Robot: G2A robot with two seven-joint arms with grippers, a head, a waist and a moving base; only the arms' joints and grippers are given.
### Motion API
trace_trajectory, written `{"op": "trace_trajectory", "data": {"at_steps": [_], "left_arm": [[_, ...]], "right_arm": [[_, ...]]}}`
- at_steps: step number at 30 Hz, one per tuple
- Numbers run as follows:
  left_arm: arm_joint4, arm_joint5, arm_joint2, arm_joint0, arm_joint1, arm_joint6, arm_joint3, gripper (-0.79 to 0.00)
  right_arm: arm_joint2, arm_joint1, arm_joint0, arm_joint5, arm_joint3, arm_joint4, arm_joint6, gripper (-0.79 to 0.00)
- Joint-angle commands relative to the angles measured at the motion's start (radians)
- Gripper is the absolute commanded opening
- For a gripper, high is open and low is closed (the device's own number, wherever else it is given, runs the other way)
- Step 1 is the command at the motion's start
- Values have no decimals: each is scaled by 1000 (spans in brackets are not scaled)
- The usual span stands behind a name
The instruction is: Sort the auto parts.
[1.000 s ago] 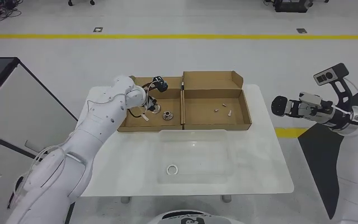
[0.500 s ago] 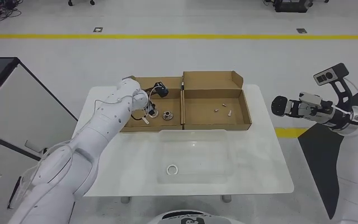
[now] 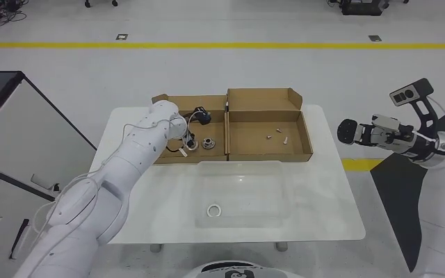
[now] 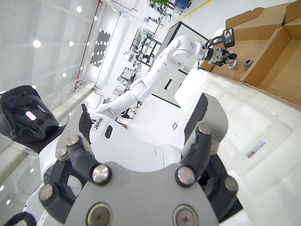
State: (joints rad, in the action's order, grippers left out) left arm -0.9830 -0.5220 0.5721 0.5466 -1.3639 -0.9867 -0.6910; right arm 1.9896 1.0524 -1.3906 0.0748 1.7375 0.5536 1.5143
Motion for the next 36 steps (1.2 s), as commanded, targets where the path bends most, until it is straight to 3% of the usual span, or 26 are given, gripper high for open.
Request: {"op": "trace_trajectory", "data": {"at_steps": [1,3,6,8,10,11,19,25,32,36], "left_arm": [[1,-2,-3,-2,-5,5,12,-785],[1,-6,-5,-5,-10,10,26,-773],[-3,-7,-11,-9,-18,12,45,-542],[-1,-10,-14,-12,-23,12,55,-446],[1,-13,-15,-15,-27,16,65,-77],[3,-13,-15,-16,-30,17,70,-15],[31,-10,4,-38,-39,34,89,0],[76,-23,57,-59,-22,62,44,0],[128,-110,167,-23,41,47,-163,0],[155,-127,259,59,94,-20,-391,0]], "right_arm": [[0,0,0,0,0,0,0,0],[0,0,0,0,0,0,0,0],[0,0,0,0,0,0,0,0],[0,0,0,0,0,0,0,0],[0,0,0,0,0,0,0,0],[0,0,0,0,0,0,0,0],[0,0,0,0,0,0,0,0],[0,0,0,0,0,0,0,0],[0,0,0,0,0,0,0,0],[0,0,0,0,0,0,0,0]]}}
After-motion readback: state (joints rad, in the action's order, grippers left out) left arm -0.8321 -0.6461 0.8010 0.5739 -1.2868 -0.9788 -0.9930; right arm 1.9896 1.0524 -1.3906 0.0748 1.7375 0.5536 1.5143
